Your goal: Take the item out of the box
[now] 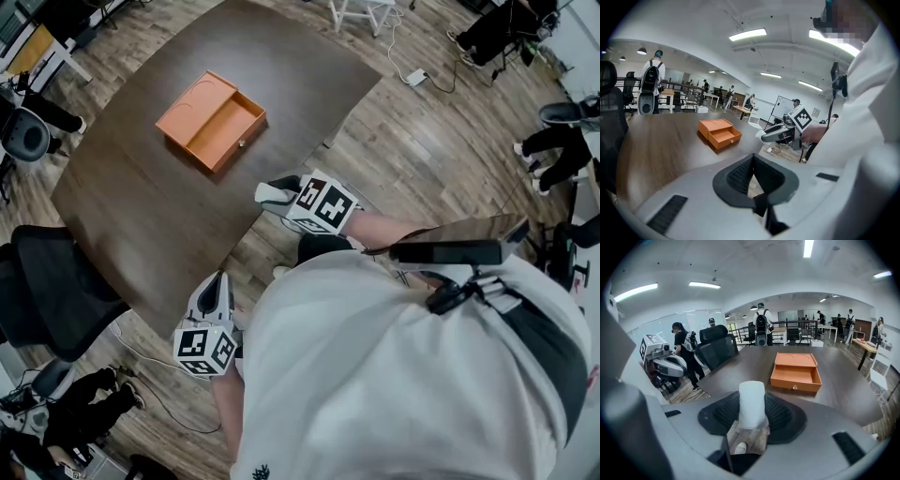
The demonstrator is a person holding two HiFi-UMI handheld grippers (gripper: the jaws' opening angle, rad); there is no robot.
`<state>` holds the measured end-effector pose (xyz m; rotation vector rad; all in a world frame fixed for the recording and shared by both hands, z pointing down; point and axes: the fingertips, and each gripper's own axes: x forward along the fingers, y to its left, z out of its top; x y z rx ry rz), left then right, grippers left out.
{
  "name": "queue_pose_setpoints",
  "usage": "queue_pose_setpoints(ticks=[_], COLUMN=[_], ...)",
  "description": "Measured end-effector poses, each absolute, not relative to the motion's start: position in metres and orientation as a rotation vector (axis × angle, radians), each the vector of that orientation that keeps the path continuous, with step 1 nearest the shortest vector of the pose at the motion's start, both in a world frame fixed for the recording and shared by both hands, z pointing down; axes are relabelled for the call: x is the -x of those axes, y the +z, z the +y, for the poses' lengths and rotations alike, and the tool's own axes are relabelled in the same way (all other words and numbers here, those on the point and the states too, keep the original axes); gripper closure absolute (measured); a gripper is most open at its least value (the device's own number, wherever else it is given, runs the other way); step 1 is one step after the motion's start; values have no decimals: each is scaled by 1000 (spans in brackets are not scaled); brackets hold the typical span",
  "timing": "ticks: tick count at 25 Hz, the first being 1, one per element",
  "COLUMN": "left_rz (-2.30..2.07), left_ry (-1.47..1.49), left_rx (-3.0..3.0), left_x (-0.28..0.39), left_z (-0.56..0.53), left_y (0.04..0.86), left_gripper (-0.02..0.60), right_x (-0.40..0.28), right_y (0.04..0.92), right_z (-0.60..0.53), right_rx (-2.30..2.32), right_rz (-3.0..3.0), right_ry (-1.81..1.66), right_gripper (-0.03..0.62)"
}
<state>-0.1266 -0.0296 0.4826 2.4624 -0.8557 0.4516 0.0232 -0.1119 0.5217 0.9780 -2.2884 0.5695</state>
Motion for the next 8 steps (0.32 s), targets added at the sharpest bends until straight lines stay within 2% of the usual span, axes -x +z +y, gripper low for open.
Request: queue_pose_setpoints(ticks=[8], left_rz=[-848], left_ry=[467], left_rx=[-2468], left_x=[117], left_z=[-50], left_y=[484], left_gripper=[571], right_x=[-32], right_y=[530], right_z=[-135], right_rx=[-982], right_rz=[-2289], right_ry=[571], right_gripper=[430])
